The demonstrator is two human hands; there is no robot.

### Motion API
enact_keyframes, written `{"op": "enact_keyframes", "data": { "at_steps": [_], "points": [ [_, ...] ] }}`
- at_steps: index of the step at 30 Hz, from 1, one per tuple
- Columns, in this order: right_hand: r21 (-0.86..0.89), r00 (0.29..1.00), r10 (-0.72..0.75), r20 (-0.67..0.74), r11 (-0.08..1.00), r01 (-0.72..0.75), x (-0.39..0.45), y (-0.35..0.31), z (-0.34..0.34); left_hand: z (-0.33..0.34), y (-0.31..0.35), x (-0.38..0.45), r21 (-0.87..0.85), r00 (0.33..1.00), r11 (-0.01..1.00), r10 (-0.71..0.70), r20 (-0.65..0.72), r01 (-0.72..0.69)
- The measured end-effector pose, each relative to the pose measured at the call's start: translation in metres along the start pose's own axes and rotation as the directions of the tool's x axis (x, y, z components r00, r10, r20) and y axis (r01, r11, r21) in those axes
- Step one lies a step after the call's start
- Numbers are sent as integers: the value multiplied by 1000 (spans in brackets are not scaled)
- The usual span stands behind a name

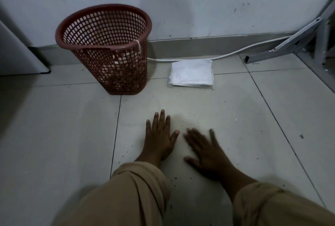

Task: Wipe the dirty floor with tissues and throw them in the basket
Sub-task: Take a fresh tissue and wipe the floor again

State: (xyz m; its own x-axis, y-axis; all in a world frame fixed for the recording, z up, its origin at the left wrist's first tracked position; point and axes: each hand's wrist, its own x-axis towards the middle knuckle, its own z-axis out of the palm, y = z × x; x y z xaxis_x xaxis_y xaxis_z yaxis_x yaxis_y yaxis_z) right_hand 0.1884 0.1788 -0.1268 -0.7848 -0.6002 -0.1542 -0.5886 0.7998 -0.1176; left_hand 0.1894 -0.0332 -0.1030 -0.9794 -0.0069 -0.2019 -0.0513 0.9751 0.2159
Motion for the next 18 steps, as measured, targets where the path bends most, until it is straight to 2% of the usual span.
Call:
{"op": "enact_keyframes", "data": {
  "at_steps": [3,5,7,9,12,14,18],
  "points": [
    [68,953,303,-25,951,-301,25,11,-7,5,-6,0,-2,1000,1000,-13,13,13],
    [121,931,365,-12,925,-361,50,-1,-10,8,-6,-1,-15,1000,1000,-8,21,8],
    [120,962,272,-15,956,-269,65,-21,-10,9,-6,1,-27,1000,1000,1,20,-1],
    [79,996,83,-28,994,-81,62,-34,-7,8,-8,2,-27,1000,1000,3,18,-3],
    [11,992,-124,-7,992,124,44,-23,0,3,-15,4,-23,1000,1000,-6,14,6],
    [-14,992,-124,-15,992,124,35,-2,0,2,-21,3,-22,1000,1000,-18,12,19],
    [30,991,129,-33,991,-128,46,19,-10,1,-26,0,-20,999,999,-36,15,37]
  ]
}}
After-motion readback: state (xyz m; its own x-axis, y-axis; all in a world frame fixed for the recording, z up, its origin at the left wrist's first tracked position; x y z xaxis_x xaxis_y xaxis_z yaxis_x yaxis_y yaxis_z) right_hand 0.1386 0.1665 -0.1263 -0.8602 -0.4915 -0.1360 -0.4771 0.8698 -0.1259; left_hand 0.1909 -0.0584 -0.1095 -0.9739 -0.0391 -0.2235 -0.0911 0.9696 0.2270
